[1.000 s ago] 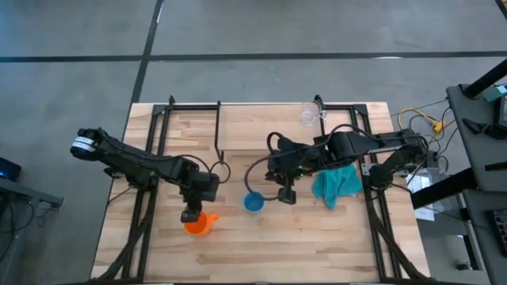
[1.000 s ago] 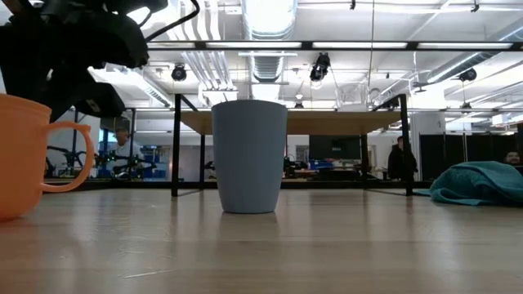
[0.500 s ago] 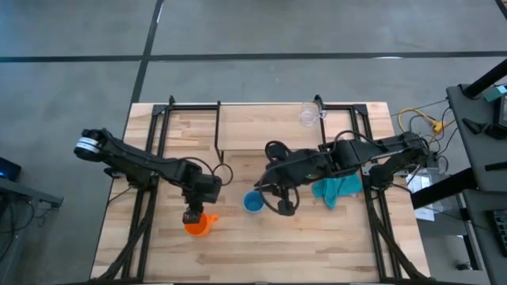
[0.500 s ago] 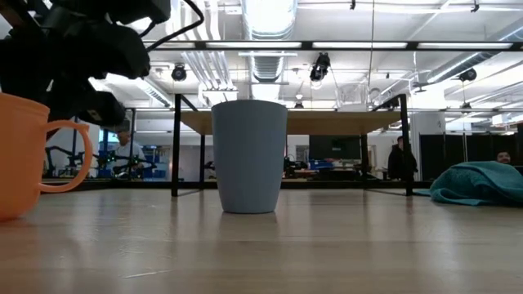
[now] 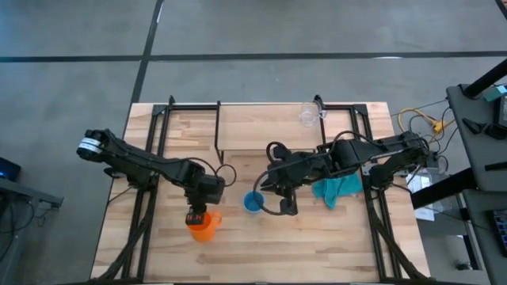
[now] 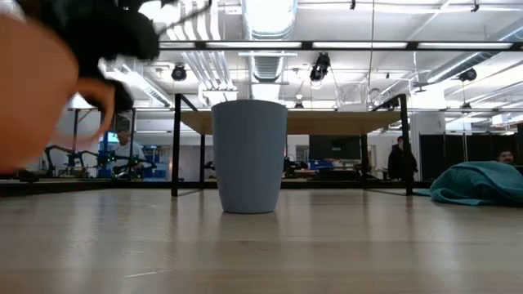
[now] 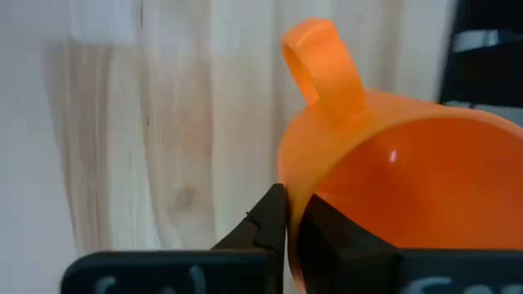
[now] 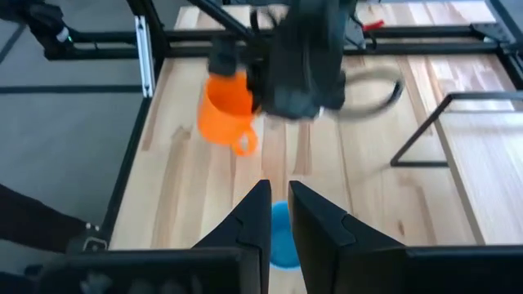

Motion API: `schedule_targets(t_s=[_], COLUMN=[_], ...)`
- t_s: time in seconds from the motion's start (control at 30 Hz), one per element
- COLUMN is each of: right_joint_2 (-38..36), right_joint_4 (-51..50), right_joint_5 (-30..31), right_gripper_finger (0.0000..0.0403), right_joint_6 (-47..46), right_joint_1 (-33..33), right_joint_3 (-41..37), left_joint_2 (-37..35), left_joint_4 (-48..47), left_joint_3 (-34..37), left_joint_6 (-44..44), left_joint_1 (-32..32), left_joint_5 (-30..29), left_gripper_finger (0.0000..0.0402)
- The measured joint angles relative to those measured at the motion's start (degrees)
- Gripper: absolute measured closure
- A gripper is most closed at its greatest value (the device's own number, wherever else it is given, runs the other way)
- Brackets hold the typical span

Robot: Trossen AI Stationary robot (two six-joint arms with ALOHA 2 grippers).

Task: Stack small to large cups/mugs on shelf
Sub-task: Put the orange mug on the shelf

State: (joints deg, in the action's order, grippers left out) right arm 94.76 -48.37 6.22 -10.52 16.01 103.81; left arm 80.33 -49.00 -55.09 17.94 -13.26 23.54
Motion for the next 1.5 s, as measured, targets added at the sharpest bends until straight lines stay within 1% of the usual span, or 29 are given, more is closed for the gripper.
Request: schedule_targets(t_s=[0.07, 0.1, 0.17, 0.3, 0.33, 0.4, 0.57, 0.73, 0.97, 1.07, 1.13, 1.2, 1.27, 1.33, 1.5], right_joint_2=[0.0, 0.0, 0.0, 0.0, 0.0, 0.0, 0.0, 0.0, 0.0, 0.0, 0.0, 0.0, 0.0, 0.0, 0.0], right_joint_4=[-1.2, -1.7, -2.5, -2.4, -2.4, -2.4, -2.4, -2.4, -2.6, -2.9, -3.0, -4.1, -5.6, -7.3, -8.8], right_joint_5=[0.0, 0.0, -0.1, -0.1, -0.1, -0.1, -0.1, -0.1, -0.1, -0.1, -0.1, -0.1, -0.1, -0.1, 2.3], right_gripper_finger=[0.0362, 0.0362, 0.0362, 0.0362, 0.0362, 0.0362, 0.0362, 0.0362, 0.0362, 0.0362, 0.0362, 0.0362, 0.0362, 0.0362, 0.0362], right_joint_6=[0.0, 0.0, 0.0, 0.0, 0.0, 0.0, 0.0, 0.0, -3.0, -3.6, -5.7, -7.5, -8.8, -9.4, -9.4], right_joint_1=[0.0, 0.0, 0.0, 0.0, 0.0, 0.0, 0.0, 0.0, 0.0, 0.0, 0.0, 0.0, 0.0, 0.0, 0.3], right_joint_3=[0.0, 0.0, 0.0, 0.0, 0.0, 0.0, 0.0, 0.0, 0.0, 0.0, 0.0, 0.0, 0.0, 0.0, 0.0], left_joint_2=[-1.3, -1.9, -2.6, -2.5, -2.3, -2.0, -0.3, 2.8, 9.6, 13.0, 15.2, 17.1, 18.6, 19.9, 21.7], left_joint_4=[-3.1, -5.0, -10.1, -20.3, -22.0, -23.1, -23.6, -23.6, -26.1, -29.1, -31.0, -32.2, -32.4, -31.8, -25.1], left_joint_3=[-3.7, -6.1, -11.2, -22.6, -25.3, -29.5, -37.6, -44.7, -54.7, -59.3, -62.2, -64.8, -66.7, -68.7, -70.7], left_joint_6=[0.1, 0.2, 1.2, 1.2, 1.1, 0.7, 0.4, -4.4, -12.6, -14.2, -14.4, -16.4, -19.5, -20.6, -22.8], left_joint_1=[0.2, 0.3, 0.5, 1.7, 2.3, 3.6, 8.3, 12.1, 17.0, 20.0, 21.9, 23.8, 25.5, 27.3, 31.4], left_joint_5=[-0.4, -2.1, -8.2, -22.3, -25.1, -27.6, -27.8, -27.7, -27.0, -26.9, -26.9, -26.5, -23.6, -19.5, -12.4], left_gripper_finger=[0.0400, 0.0400, 0.0400, 0.0401, 0.0401, 0.0401, 0.0401, 0.0401, 0.0401, 0.0401, 0.0401, 0.0401, 0.0401, 0.0401, 0.0401])
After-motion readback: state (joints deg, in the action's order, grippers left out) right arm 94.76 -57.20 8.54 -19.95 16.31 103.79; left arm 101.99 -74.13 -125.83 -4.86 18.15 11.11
